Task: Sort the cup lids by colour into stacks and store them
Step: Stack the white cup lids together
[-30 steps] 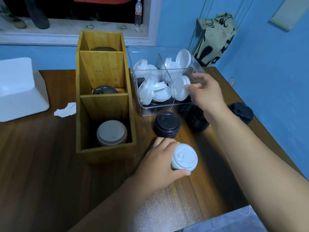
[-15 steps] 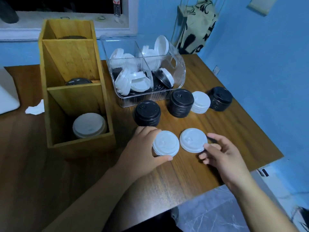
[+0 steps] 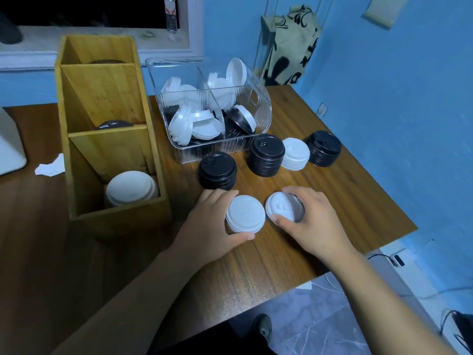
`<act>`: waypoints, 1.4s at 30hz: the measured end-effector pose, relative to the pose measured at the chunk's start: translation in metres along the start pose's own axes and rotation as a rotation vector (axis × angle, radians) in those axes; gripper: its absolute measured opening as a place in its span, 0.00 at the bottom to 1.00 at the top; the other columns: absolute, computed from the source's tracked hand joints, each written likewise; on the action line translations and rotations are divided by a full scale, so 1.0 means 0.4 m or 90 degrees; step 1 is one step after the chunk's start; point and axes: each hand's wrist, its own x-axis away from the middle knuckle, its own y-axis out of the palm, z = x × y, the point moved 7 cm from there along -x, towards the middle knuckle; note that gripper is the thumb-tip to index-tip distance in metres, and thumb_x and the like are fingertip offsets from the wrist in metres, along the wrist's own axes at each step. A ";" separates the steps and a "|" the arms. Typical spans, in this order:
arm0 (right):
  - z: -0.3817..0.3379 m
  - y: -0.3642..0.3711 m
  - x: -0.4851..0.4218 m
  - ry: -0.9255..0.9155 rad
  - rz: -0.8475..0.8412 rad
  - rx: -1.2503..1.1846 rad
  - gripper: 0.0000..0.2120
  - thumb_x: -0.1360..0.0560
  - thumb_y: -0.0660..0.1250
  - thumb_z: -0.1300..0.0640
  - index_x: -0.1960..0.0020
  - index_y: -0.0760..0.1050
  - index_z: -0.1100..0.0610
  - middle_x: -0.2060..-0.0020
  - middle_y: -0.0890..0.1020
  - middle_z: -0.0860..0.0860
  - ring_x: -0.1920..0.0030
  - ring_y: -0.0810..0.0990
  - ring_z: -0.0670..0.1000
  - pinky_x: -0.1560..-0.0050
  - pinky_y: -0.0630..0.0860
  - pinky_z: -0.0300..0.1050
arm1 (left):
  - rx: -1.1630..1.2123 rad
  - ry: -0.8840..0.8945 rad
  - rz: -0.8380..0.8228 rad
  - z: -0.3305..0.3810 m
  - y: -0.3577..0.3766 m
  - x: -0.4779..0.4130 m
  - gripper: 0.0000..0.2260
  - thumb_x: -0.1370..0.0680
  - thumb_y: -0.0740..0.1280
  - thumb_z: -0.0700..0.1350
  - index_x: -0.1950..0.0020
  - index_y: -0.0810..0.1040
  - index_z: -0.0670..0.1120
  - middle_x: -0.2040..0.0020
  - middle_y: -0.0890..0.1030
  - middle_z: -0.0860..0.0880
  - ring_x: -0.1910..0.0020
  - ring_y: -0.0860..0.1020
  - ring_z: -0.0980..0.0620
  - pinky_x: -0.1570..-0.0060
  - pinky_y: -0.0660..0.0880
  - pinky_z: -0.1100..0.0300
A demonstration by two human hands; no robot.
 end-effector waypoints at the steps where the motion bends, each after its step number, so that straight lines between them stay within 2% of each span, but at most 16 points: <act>1: -0.011 -0.013 0.001 -0.007 0.033 -0.017 0.28 0.31 0.76 0.39 0.34 0.75 0.45 0.39 0.77 0.40 0.39 0.71 0.46 0.43 0.64 0.36 | 0.002 0.001 0.002 -0.001 0.000 0.000 0.44 0.34 0.77 0.66 0.23 0.67 0.52 0.32 0.71 0.59 0.33 0.62 0.61 0.38 0.61 0.65; 4: -0.081 -0.007 -0.003 -0.076 0.072 -0.068 0.25 0.32 0.78 0.41 0.37 0.77 0.46 0.42 0.78 0.40 0.41 0.72 0.45 0.41 0.65 0.32 | 0.013 0.000 -0.003 -0.007 0.003 -0.001 0.45 0.35 0.77 0.66 0.23 0.66 0.52 0.32 0.71 0.59 0.33 0.63 0.60 0.36 0.67 0.61; 7: -0.137 0.055 -0.010 -0.128 0.011 -0.097 0.26 0.31 0.75 0.37 0.37 0.77 0.44 0.41 0.77 0.41 0.39 0.73 0.48 0.37 0.64 0.34 | 0.042 -0.010 -0.010 -0.009 0.004 -0.003 0.48 0.36 0.78 0.65 0.21 0.63 0.51 0.33 0.72 0.58 0.32 0.65 0.58 0.37 0.66 0.61; 13: -0.147 0.108 -0.028 -0.113 -0.059 -0.099 0.29 0.33 0.77 0.36 0.35 0.76 0.43 0.41 0.74 0.40 0.41 0.67 0.46 0.40 0.64 0.33 | 0.071 -0.008 -0.010 -0.009 0.007 -0.005 0.48 0.35 0.76 0.65 0.20 0.60 0.51 0.33 0.72 0.57 0.31 0.64 0.57 0.38 0.68 0.58; 17: -0.136 0.110 -0.035 -0.096 -0.075 -0.122 0.29 0.32 0.68 0.30 0.36 0.77 0.42 0.40 0.74 0.40 0.40 0.69 0.46 0.38 0.68 0.39 | 0.053 0.002 -0.008 -0.013 0.009 -0.005 0.46 0.35 0.76 0.66 0.22 0.64 0.51 0.33 0.71 0.58 0.32 0.64 0.57 0.36 0.69 0.57; 21: -0.128 0.115 -0.041 -0.083 -0.083 -0.134 0.26 0.29 0.74 0.38 0.34 0.77 0.44 0.40 0.74 0.39 0.39 0.69 0.45 0.40 0.63 0.30 | 0.048 0.011 -0.005 -0.013 0.010 -0.004 0.42 0.36 0.76 0.67 0.26 0.68 0.53 0.36 0.71 0.60 0.34 0.65 0.58 0.37 0.70 0.58; 23: -0.127 0.118 -0.042 -0.085 -0.090 -0.134 0.26 0.30 0.74 0.38 0.34 0.76 0.44 0.41 0.73 0.37 0.39 0.68 0.44 0.41 0.62 0.28 | 0.043 0.015 -0.005 -0.012 0.009 -0.004 0.40 0.36 0.75 0.68 0.28 0.69 0.55 0.37 0.71 0.62 0.35 0.65 0.59 0.38 0.70 0.58; 25: -0.130 0.119 -0.041 -0.100 -0.094 -0.123 0.28 0.30 0.71 0.33 0.34 0.76 0.43 0.42 0.72 0.35 0.40 0.68 0.43 0.41 0.64 0.31 | 0.044 0.018 -0.005 -0.012 0.009 -0.001 0.39 0.36 0.75 0.67 0.29 0.70 0.55 0.36 0.70 0.62 0.35 0.65 0.60 0.38 0.70 0.59; 27: -0.136 0.117 -0.042 -0.125 -0.100 -0.081 0.30 0.31 0.66 0.28 0.34 0.75 0.42 0.44 0.72 0.37 0.42 0.69 0.44 0.43 0.69 0.37 | 0.050 0.026 -0.002 -0.007 0.005 -0.001 0.38 0.36 0.74 0.68 0.30 0.71 0.56 0.36 0.68 0.63 0.35 0.65 0.60 0.39 0.70 0.60; 30: -0.152 0.107 -0.050 -0.159 -0.123 0.017 0.32 0.30 0.60 0.26 0.34 0.74 0.43 0.47 0.71 0.39 0.45 0.70 0.45 0.47 0.74 0.46 | 0.057 0.034 0.006 -0.004 0.000 0.000 0.36 0.34 0.71 0.68 0.31 0.73 0.55 0.37 0.69 0.63 0.36 0.65 0.60 0.39 0.70 0.60; 33: -0.176 0.083 -0.079 -0.211 -0.161 0.081 0.27 0.28 0.60 0.27 0.38 0.75 0.41 0.50 0.74 0.38 0.49 0.73 0.44 0.49 0.76 0.49 | 0.061 0.037 0.012 -0.007 0.001 0.000 0.36 0.33 0.71 0.69 0.30 0.73 0.54 0.37 0.70 0.62 0.35 0.65 0.60 0.36 0.69 0.60; 35: -0.195 0.034 -0.132 -0.181 -0.121 -0.027 0.18 0.25 0.65 0.33 0.42 0.78 0.43 0.52 0.80 0.38 0.53 0.77 0.41 0.51 0.77 0.46 | 0.057 0.039 0.018 -0.008 0.000 -0.001 0.36 0.33 0.72 0.70 0.30 0.73 0.53 0.36 0.71 0.61 0.34 0.65 0.59 0.35 0.67 0.62; 38: -0.213 -0.057 -0.252 -0.127 0.060 -0.086 0.10 0.21 0.68 0.45 0.43 0.80 0.47 0.52 0.82 0.41 0.57 0.78 0.42 0.54 0.75 0.42 | 0.046 0.039 0.013 -0.004 -0.002 -0.001 0.36 0.32 0.73 0.69 0.29 0.72 0.54 0.35 0.70 0.61 0.33 0.63 0.60 0.34 0.63 0.67; 40: -0.217 -0.082 -0.334 -0.082 0.104 -0.064 0.12 0.20 0.67 0.47 0.40 0.79 0.48 0.47 0.83 0.43 0.52 0.80 0.48 0.50 0.76 0.44 | 0.047 0.037 0.009 -0.004 -0.003 0.002 0.36 0.32 0.73 0.69 0.28 0.71 0.54 0.34 0.69 0.62 0.33 0.63 0.61 0.36 0.61 0.69; 42: -0.222 -0.080 -0.406 -0.051 0.082 -0.014 0.15 0.20 0.66 0.47 0.35 0.78 0.50 0.41 0.83 0.46 0.42 0.80 0.52 0.41 0.75 0.48 | 0.050 0.034 0.007 -0.007 -0.002 0.002 0.37 0.32 0.72 0.69 0.27 0.70 0.55 0.34 0.69 0.62 0.32 0.62 0.62 0.34 0.62 0.68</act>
